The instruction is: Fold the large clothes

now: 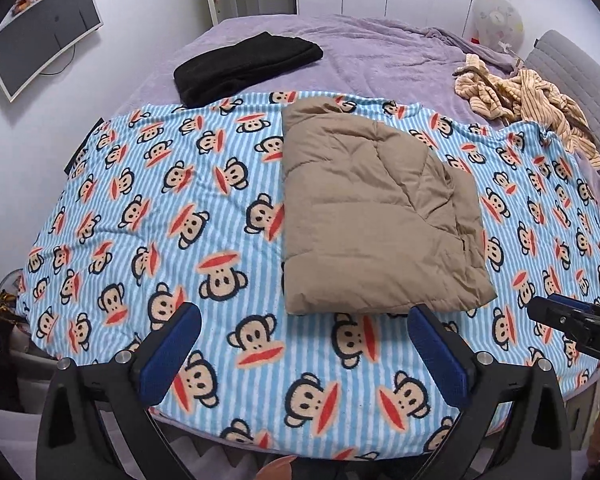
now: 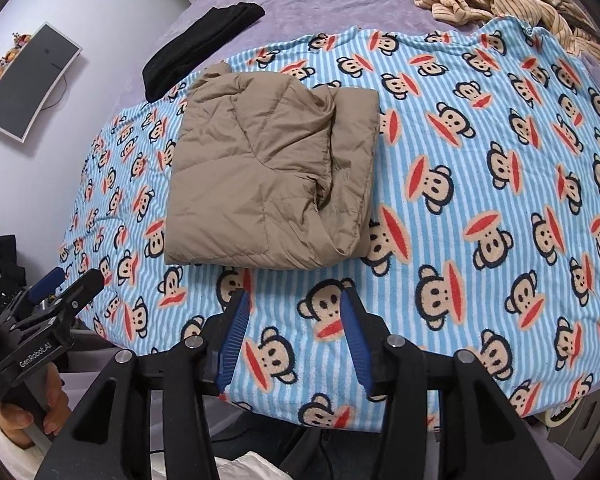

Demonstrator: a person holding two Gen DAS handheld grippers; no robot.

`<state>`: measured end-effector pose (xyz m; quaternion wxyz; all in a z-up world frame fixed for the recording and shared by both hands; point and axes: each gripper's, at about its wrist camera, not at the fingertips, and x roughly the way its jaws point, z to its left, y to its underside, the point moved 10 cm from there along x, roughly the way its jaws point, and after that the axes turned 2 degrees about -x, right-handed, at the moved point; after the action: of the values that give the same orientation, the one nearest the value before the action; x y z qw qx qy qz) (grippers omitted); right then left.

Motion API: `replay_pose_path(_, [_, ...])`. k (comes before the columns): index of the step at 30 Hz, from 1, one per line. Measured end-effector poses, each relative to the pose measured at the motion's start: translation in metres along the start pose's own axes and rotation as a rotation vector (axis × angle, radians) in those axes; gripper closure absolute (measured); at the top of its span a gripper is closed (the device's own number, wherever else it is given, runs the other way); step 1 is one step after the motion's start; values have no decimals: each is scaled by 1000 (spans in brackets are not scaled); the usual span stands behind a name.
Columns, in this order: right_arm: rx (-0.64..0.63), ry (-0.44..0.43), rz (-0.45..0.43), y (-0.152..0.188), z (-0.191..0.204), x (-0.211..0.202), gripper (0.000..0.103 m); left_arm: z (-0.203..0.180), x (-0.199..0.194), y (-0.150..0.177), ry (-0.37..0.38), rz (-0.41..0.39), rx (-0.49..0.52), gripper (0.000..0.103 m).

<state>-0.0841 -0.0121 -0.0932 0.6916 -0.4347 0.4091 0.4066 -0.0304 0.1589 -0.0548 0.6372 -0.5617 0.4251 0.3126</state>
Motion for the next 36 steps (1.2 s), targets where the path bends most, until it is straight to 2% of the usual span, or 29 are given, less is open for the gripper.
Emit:
replay_pose_path(1, [-3, 4, -8, -4, 7, 0, 47, 4, -1, -5, -5, -2, 4, 0])
replay_pose_path(3, [-1, 29, -42, -12, 16, -4, 27, 12, -4, -15, -24, -11, 3, 0])
replay_pose_path(4, [9, 37, -68, -18, 21, -9, 21, 15, -6, -20, -27, -17, 1, 0])
replay_pose_path(8, [2, 62, -144, -34, 36, -27, 19, 19, -18, -36, -13, -47, -8, 0])
replay_pose_path(10, [-1, 83, -180, -41, 39, -35, 10, 19, -27, -42, -13, -68, -4, 0])
replay_pose_path(11, [-3, 88, -192, -43, 40, -38, 0, 18, -30, -44, -12, -75, -2, 0])
replay_pose_path(17, [-25, 114, -235, -52, 49, -49, 0, 12, -40, -49, 1, -76, -5, 0])
replay_pose_path(36, [-28, 159, -235, -60, 48, -58, 0, 11, -38, -49, -20, -61, -23, 0])
